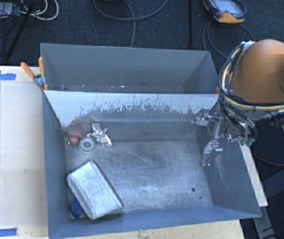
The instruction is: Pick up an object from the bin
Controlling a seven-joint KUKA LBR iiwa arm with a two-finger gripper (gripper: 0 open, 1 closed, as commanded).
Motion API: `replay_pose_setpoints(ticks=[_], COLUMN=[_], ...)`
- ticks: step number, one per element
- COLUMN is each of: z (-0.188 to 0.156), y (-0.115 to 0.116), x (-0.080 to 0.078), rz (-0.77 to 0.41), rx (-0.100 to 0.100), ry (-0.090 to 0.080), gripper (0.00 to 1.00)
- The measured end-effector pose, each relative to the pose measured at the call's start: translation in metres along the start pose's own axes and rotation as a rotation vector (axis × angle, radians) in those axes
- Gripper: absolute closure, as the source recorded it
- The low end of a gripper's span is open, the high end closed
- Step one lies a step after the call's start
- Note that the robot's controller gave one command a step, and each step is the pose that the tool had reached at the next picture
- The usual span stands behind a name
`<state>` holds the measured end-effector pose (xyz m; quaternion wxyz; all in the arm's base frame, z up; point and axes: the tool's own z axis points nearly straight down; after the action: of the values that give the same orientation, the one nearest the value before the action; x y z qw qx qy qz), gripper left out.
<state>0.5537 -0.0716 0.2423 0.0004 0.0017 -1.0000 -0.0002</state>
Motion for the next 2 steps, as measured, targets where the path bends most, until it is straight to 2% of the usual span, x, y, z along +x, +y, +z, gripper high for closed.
replay_pose_setpoints(ticks=[1, 2], z=[0.132, 0.148], y=[0.079, 0.154], x=[-0.012, -0.056], rz=[0.212, 0.314], rx=[-0.001, -0.003], ry=[0.008, -0.003], gripper=[0.00, 0.00])
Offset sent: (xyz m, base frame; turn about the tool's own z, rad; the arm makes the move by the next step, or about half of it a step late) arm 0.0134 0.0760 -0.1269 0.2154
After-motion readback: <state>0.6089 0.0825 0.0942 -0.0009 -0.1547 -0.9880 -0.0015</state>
